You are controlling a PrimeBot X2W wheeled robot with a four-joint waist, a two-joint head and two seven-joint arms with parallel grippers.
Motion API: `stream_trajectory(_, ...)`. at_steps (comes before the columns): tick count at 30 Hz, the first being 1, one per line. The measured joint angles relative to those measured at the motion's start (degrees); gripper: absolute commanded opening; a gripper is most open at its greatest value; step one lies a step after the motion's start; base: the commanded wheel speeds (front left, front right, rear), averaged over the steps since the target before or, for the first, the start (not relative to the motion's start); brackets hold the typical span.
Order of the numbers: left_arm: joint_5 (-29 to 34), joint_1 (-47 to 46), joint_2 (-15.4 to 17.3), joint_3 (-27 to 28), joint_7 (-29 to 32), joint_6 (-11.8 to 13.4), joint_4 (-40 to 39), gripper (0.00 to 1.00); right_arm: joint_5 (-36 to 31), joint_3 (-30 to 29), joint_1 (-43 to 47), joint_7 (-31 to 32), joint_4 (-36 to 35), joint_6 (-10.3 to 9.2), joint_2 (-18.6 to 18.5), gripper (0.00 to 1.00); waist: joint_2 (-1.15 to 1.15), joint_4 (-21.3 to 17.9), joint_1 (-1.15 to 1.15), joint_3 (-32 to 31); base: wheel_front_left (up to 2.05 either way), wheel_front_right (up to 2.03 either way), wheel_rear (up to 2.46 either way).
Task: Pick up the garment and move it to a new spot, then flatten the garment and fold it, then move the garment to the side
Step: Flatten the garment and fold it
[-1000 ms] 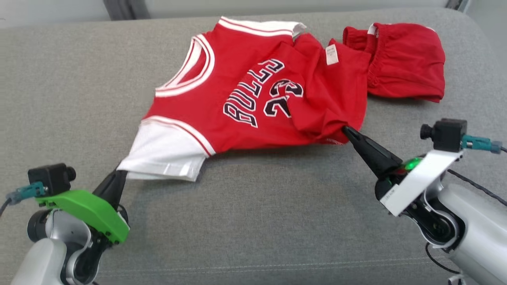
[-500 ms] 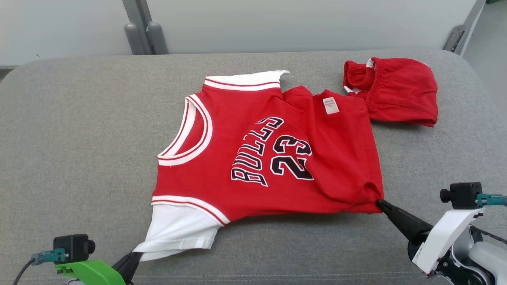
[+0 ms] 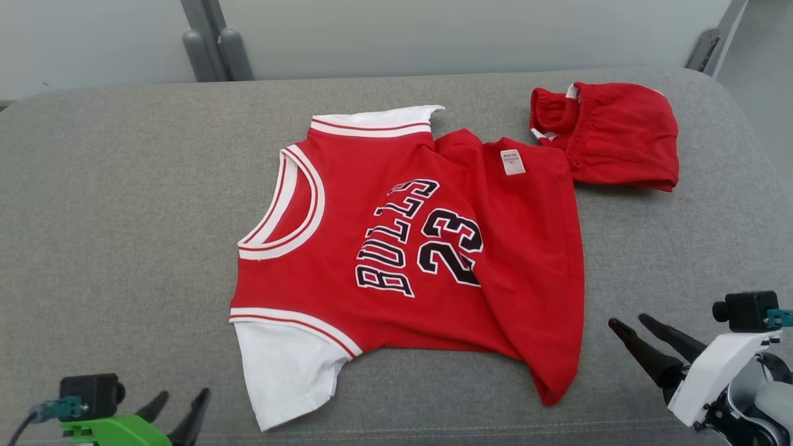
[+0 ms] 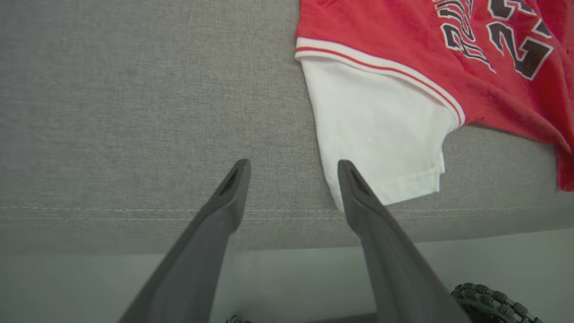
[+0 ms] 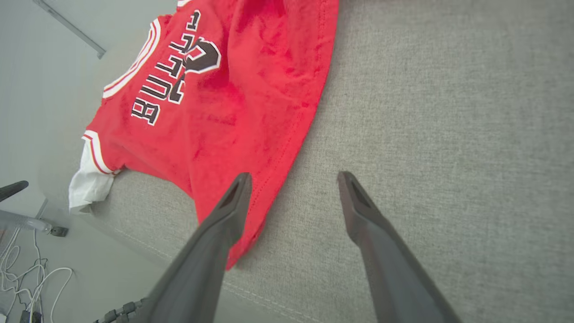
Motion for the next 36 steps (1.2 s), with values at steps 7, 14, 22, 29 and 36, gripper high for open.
stream_trajectory(7,2.31,-0.07,1.03,3.24,-3.33,2.65,-5.17,1.0,6.26,-4.49,0.59,-2.65,-0.94,0.0,4.26,1.0,0.0,-0.36,0.0,0.42,0.0,0.0,0.0)
stream_trajectory(14,-6.09,0.12,-7.68,1.37,-4.15,1.3,-6.53,1.0,9.93,-2.64,3.57,-2.49,-2.32,0.0,7.87,1.0,0.0,-1.06,0.0,0.76,0.0,0.0,0.0)
stream_trajectory(22,-10.35,2.38,-9.42,1.94,-2.1,2.37,-2.09,1.0,12.47,-0.76,3.67,0.57,-3.65,0.0,8.18,1.0,0.0,-2.87,0.0,1.53,0.0,0.0,0.0)
stream_trajectory(29,-16.55,3.16,-12.38,5.27,-1.68,4.34,1.9,1.0,12.24,-0.67,3.41,1.18,-3.47,0.0,7.24,1.0,0.0,-4.09,0.0,2.58,0.0,0.0,0.0)
stream_trajectory(36,-19.98,3.14,-13.8,6.97,-0.9,4.97,5.26,1.0,12.03,-0.54,3.05,1.57,-4.19,0.0,7.22,1.0,0.0,-4.39,0.0,3.01,0.0,0.0,0.0)
